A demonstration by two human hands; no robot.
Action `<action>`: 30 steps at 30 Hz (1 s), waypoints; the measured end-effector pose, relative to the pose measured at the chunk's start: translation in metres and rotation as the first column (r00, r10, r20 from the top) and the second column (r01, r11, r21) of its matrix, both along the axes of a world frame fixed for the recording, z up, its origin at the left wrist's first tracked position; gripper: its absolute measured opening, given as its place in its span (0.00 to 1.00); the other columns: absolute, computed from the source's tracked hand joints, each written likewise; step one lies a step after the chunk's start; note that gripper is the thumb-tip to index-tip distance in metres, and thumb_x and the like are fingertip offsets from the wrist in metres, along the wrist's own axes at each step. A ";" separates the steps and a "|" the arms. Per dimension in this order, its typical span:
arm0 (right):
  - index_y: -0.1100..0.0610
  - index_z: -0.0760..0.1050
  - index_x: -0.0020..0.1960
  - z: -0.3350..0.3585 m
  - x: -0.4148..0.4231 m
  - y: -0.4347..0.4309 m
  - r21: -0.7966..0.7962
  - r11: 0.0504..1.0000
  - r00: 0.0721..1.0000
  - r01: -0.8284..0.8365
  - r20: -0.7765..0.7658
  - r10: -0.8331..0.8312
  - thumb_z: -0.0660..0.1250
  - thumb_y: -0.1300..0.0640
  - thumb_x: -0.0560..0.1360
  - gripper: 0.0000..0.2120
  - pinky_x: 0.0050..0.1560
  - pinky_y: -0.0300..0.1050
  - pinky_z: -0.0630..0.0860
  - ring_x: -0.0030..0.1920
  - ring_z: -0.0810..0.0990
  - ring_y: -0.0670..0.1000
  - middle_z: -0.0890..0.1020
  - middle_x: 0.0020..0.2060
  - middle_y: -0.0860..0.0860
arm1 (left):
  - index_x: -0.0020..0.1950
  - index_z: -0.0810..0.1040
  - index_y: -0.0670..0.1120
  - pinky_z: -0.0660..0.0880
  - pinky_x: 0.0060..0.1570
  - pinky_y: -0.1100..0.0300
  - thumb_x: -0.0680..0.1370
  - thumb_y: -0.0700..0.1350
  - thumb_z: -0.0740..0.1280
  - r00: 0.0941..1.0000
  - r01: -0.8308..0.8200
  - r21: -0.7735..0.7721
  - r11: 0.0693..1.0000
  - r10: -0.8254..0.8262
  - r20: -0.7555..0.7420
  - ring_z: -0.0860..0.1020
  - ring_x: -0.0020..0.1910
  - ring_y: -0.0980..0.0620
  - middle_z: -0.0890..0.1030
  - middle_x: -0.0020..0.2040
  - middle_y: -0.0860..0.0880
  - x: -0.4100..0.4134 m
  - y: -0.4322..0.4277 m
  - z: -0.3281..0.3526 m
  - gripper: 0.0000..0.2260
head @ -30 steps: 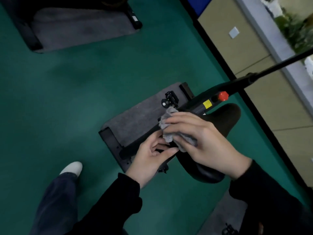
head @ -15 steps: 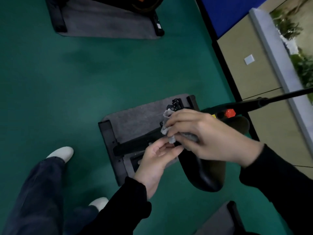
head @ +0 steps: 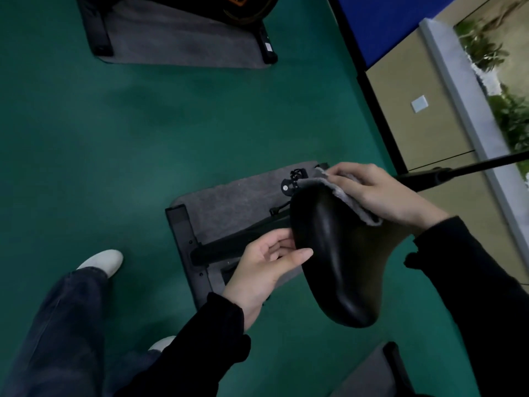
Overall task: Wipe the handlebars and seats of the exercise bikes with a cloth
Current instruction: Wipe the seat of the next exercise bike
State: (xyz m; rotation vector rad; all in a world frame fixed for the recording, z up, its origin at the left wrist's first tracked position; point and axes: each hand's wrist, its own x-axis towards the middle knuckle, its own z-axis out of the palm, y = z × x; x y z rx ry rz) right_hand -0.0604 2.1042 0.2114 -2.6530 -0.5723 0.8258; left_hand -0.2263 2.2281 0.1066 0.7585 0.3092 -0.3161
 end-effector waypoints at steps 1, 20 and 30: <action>0.47 0.78 0.50 0.000 -0.004 -0.004 0.000 1.000 0.999 0.014 0.029 -0.014 0.61 0.49 0.80 0.07 0.53 0.40 0.70 0.51 0.78 0.42 0.82 0.46 0.44 | 0.55 0.81 0.51 0.74 0.49 0.67 0.67 0.50 0.75 1.000 0.004 -0.001 1.000 -0.004 0.001 0.80 0.51 0.53 0.83 0.51 0.50 0.000 0.001 0.000 0.17; 0.57 0.77 0.45 0.000 -0.033 -0.008 -0.038 0.995 0.929 0.096 0.364 -0.075 0.62 0.59 0.78 0.07 0.38 0.39 0.62 0.37 0.73 0.51 0.74 0.29 0.45 | 0.55 0.80 0.42 0.72 0.41 0.74 0.73 0.39 0.70 0.974 0.212 0.237 0.948 -0.224 0.024 0.79 0.43 0.62 0.83 0.42 0.55 0.014 0.027 0.015 0.11; 0.67 0.79 0.51 0.005 -0.108 -0.035 -0.003 0.972 0.730 0.237 0.661 -0.175 0.64 0.64 0.78 0.07 0.51 0.54 0.75 0.48 0.77 0.63 0.81 0.49 0.61 | 0.54 0.81 0.51 0.70 0.57 0.63 0.74 0.50 0.69 0.858 0.433 0.618 0.657 -0.509 -0.060 0.78 0.52 0.58 0.82 0.49 0.52 0.033 0.053 0.032 0.10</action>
